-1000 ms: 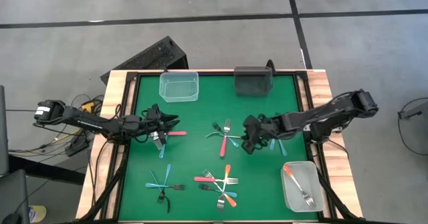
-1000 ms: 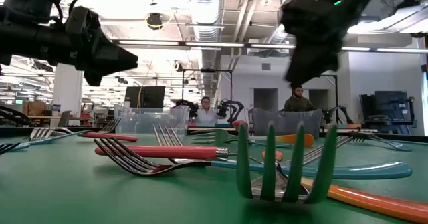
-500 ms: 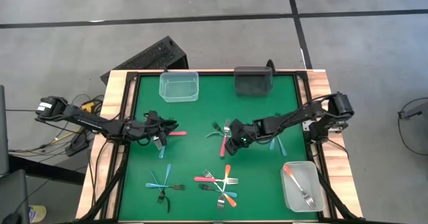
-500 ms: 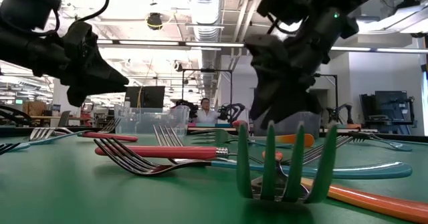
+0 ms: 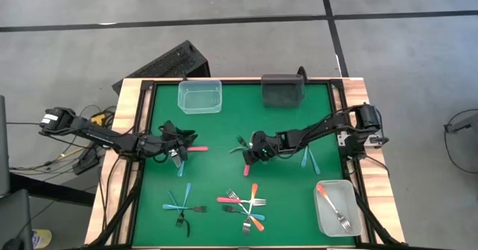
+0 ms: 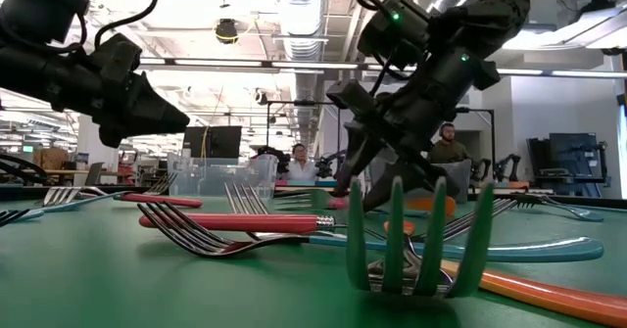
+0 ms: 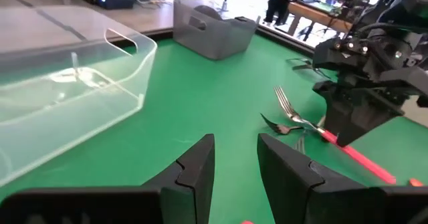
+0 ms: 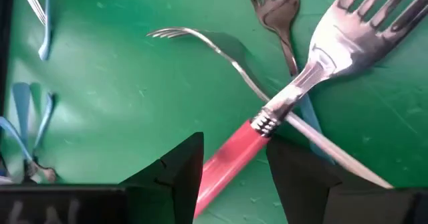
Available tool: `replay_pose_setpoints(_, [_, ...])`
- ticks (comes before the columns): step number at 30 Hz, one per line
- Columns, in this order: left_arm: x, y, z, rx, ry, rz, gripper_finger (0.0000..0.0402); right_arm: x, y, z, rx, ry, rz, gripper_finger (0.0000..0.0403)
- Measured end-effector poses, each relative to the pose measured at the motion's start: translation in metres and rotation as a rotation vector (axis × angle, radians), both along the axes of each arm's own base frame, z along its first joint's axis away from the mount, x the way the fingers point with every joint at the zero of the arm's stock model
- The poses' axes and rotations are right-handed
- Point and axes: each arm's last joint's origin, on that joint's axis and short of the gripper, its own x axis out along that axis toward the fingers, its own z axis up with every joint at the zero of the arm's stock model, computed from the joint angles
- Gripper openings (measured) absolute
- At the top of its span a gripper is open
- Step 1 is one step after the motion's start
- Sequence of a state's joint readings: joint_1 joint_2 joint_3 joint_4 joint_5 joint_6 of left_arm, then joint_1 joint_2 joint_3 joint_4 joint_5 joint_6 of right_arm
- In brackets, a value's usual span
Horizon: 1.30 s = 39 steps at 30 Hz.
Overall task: Sort silverware by color (type)
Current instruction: Put the pink fork into the black bin
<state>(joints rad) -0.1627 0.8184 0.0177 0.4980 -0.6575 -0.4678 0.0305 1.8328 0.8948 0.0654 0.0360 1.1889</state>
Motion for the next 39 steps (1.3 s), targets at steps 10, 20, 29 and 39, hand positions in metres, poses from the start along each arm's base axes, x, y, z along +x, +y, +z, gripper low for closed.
replay_pose_setpoints(10, [-0.002, 0.003, 0.0, 0.086, 0.032, 0.089, 0.0103, -0.002, -0.014, -0.009, -0.056, 0.059, -0.048, 0.0077])
replay_pose_setpoints(20, [-0.004, 0.003, -0.007, 0.063, 0.09, 0.102, 0.0103, -0.009, -0.025, 0.005, -0.094, 0.054, 0.053, 0.0051])
replay_pose_setpoints(29, [-0.005, 0.004, -0.006, 0.074, 0.083, 0.13, 0.0103, -0.038, -0.062, 0.071, -0.311, -0.007, 0.164, 0.0051])
replay_pose_setpoints(39, [-0.003, 0.007, -0.001, 0.076, 0.029, 0.164, 0.0103, -0.085, -0.125, 0.121, -0.906, 0.184, 0.25, 0.0051])
